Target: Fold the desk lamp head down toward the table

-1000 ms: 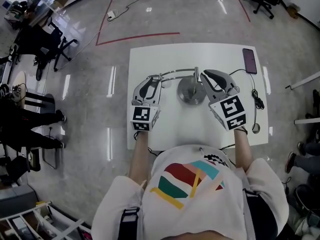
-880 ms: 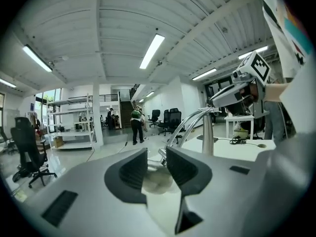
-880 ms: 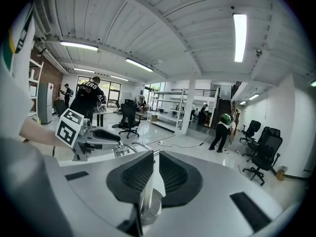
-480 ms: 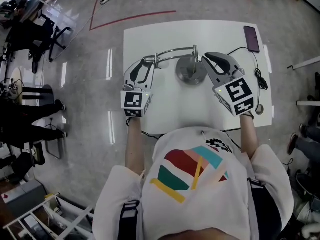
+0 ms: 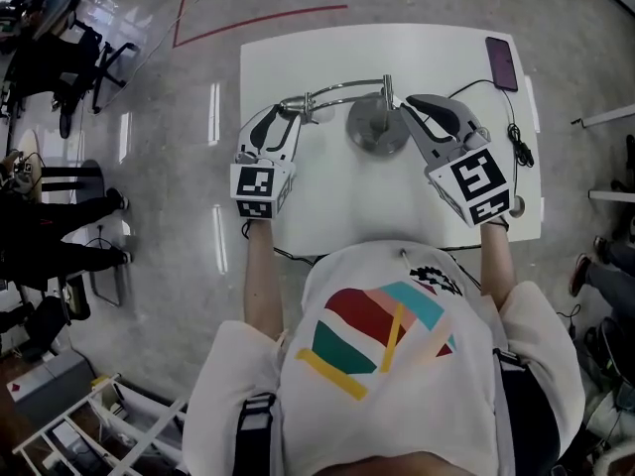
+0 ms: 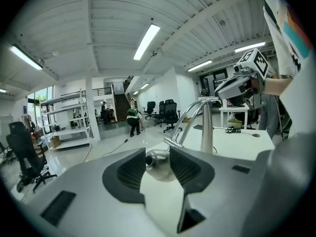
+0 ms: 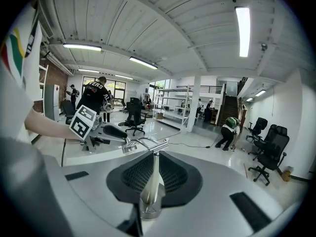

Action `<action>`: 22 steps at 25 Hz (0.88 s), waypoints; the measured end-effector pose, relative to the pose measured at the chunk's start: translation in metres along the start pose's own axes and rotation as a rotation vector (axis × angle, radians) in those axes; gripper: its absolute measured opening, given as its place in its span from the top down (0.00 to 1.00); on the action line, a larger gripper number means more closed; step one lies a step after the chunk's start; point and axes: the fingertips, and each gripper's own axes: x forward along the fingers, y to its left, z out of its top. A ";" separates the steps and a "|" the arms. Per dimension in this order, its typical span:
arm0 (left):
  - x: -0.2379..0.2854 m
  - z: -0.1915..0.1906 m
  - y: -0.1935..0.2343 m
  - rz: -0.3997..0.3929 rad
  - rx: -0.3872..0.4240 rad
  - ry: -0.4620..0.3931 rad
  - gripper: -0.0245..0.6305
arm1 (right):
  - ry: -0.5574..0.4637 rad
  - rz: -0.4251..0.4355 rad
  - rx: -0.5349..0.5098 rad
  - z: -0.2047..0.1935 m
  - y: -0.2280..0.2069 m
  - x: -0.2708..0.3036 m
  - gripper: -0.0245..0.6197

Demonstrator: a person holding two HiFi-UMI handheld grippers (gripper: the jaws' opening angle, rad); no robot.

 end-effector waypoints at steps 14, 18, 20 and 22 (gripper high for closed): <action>0.039 -0.045 -0.042 -0.117 0.109 0.196 0.66 | -0.014 0.020 0.046 0.002 -0.001 -0.001 0.90; 0.042 -0.050 -0.045 -0.118 0.079 0.199 0.66 | -0.030 0.021 0.055 0.008 -0.001 0.000 0.90; 0.046 -0.053 -0.048 -0.128 0.073 0.199 0.66 | -0.031 0.023 0.061 0.005 -0.003 0.000 0.90; 0.049 -0.054 -0.051 -0.136 0.073 0.195 0.66 | -0.033 0.025 0.072 0.002 -0.004 0.000 0.90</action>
